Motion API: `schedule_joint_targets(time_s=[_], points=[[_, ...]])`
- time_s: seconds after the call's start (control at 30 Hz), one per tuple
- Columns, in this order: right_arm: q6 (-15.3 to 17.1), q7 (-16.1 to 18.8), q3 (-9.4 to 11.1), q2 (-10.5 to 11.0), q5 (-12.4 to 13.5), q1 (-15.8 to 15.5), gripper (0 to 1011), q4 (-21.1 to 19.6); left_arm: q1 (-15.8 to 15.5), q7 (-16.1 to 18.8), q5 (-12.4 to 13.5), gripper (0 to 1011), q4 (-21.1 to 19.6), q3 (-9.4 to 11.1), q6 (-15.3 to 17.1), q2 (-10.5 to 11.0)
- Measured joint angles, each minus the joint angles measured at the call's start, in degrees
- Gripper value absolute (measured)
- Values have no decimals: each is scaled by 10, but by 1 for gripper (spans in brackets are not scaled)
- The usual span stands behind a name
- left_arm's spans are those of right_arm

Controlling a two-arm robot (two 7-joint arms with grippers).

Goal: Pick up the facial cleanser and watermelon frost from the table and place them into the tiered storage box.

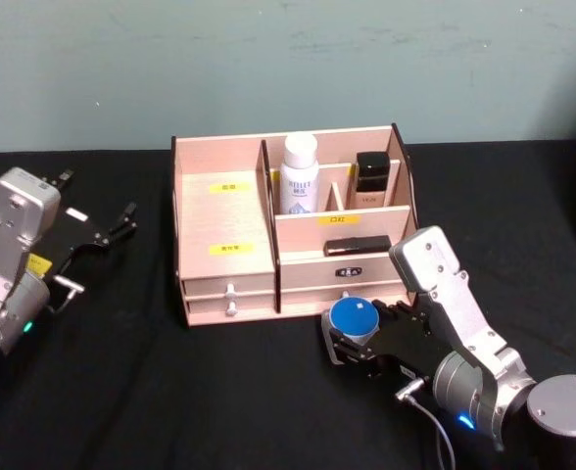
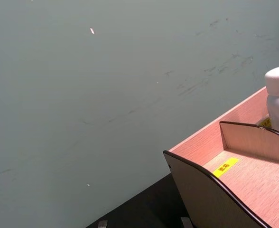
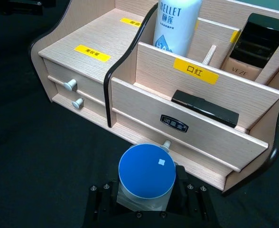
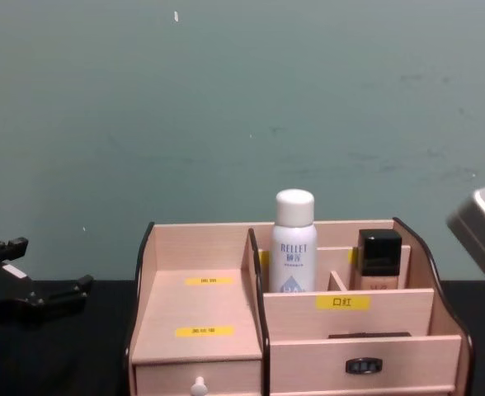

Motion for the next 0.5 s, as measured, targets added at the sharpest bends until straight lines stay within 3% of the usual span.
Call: schedule_joint_targets(time_s=[0.3,0.5], points=[[0,0,0,0,0,0,718,0,0,0,0,1001,0,0,0,0],[-14,18,7,4,-1,-5,718,-8,0,0,0,1001,0,0,0,0]])
